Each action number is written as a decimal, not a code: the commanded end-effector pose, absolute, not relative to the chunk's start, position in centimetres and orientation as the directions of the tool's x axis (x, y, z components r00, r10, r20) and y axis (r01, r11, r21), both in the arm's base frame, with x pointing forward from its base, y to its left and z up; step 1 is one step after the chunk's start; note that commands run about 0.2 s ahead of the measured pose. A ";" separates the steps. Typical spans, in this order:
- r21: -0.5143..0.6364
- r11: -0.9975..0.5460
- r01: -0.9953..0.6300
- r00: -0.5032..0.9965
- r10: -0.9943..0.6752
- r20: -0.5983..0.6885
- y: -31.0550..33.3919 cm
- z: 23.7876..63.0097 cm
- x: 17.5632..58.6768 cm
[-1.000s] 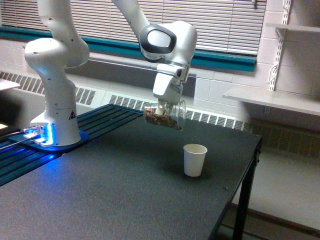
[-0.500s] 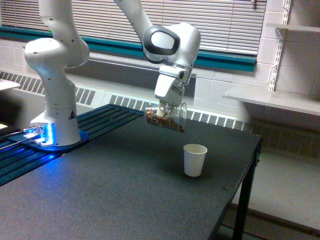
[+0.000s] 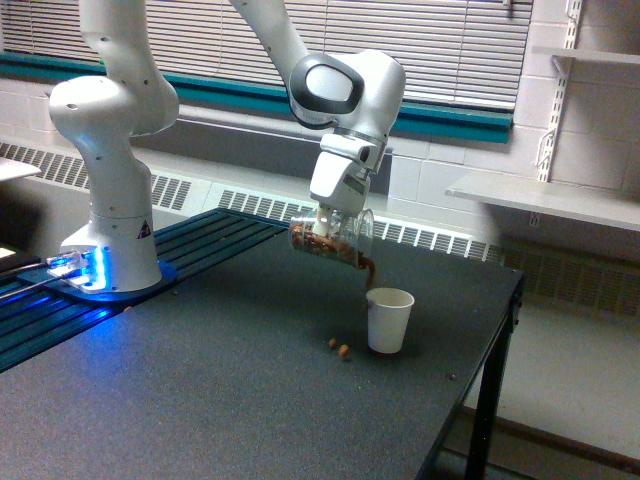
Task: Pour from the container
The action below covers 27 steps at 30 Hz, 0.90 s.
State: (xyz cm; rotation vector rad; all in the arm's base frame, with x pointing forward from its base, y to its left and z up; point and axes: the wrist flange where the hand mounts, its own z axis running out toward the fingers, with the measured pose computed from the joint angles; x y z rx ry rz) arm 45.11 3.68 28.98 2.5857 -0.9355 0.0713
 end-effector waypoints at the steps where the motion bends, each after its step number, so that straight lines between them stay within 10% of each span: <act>1: 0.344 -0.692 -0.634 0.769 -0.613 0.184 3.7 29.3 45.6; 27: 0.375 -0.696 -0.612 0.786 -0.586 0.194 4.3 29.7 46.1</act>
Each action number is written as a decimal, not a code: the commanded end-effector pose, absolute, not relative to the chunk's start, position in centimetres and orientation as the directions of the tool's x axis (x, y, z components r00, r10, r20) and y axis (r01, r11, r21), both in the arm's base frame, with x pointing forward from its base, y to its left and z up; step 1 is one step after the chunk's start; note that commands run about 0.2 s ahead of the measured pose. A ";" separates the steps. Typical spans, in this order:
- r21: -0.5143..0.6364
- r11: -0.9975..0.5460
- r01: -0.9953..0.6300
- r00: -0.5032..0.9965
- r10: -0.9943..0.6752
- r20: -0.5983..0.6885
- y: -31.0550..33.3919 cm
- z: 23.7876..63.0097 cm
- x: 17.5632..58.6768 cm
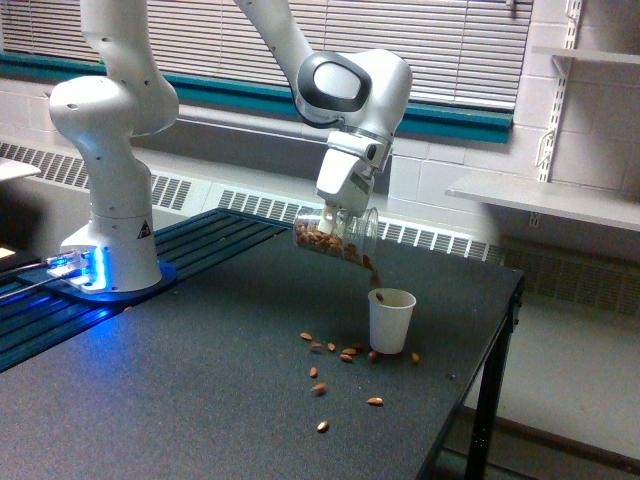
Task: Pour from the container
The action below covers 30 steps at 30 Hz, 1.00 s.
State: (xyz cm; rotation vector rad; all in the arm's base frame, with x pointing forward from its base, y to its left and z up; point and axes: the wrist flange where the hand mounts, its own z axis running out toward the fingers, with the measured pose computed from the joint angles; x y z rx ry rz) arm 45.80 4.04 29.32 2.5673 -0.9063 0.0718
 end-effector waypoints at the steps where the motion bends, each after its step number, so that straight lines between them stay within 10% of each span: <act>1: 0.377 -0.696 -0.611 0.787 -0.585 0.194 4.3 29.7 46.1; 30: 0.415 -0.700 -0.582 0.805 -0.569 0.170 4.7 29.7 46.7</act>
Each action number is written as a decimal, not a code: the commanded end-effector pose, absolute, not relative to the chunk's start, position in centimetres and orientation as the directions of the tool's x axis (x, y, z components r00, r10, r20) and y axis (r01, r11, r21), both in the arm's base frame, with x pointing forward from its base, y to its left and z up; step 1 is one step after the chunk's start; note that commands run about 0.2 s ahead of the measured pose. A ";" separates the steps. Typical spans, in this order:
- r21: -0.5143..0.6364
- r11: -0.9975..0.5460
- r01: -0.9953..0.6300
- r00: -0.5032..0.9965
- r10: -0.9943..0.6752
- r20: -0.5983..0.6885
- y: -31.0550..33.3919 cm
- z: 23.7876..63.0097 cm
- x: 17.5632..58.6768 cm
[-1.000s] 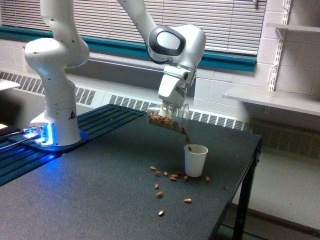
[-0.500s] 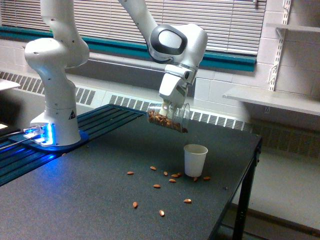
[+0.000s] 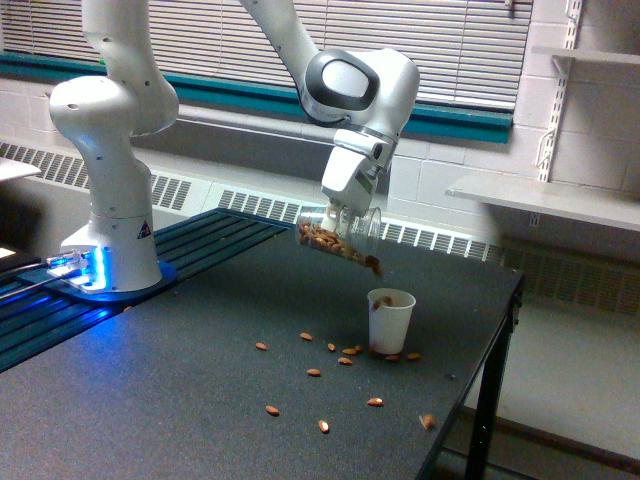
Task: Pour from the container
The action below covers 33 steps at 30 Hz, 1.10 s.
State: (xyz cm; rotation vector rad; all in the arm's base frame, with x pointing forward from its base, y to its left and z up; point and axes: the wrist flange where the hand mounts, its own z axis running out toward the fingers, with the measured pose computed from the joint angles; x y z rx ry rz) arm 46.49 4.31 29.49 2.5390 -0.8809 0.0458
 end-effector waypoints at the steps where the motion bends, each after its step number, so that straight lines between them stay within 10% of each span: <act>1: 0.416 -0.700 -0.581 0.805 -0.568 0.170 4.7 29.6 46.7; 33: 0.447 -0.685 -0.575 0.806 -0.569 0.165 4.9 29.7 47.3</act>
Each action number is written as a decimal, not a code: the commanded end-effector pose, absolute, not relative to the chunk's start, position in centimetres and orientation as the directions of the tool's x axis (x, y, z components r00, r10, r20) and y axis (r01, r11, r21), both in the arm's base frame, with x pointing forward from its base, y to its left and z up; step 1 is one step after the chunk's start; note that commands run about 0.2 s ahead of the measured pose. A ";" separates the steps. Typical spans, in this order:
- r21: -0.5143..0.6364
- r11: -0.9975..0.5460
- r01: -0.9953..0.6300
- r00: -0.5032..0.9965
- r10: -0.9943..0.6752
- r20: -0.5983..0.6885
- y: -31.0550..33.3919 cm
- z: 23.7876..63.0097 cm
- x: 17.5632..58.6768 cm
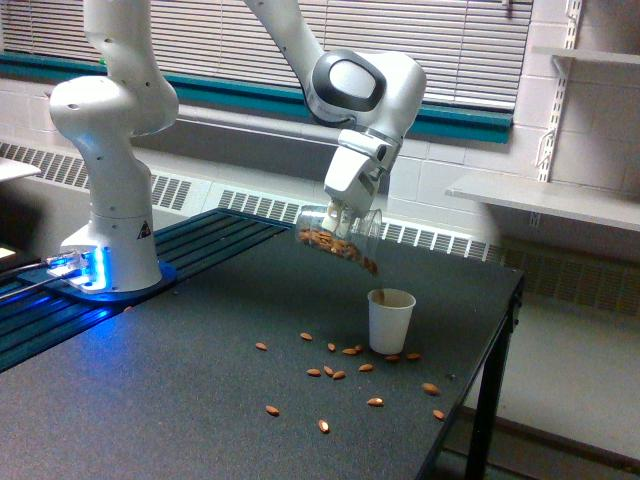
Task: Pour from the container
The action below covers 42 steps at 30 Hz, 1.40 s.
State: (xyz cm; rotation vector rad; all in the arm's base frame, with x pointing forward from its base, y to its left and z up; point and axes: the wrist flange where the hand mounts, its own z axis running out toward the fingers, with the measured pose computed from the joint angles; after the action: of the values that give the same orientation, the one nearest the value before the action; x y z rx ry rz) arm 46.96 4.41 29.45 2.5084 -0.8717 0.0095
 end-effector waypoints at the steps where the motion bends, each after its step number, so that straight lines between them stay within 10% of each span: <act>1: 0.448 -0.685 -0.575 0.806 -0.569 0.166 4.9 29.7 47.3; 42: 0.492 -0.682 -0.541 0.824 -0.547 0.148 5.8 29.8 47.8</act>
State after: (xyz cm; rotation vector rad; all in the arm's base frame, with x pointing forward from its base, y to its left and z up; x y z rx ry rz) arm 47.73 5.60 29.82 2.4821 -0.8247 -0.0062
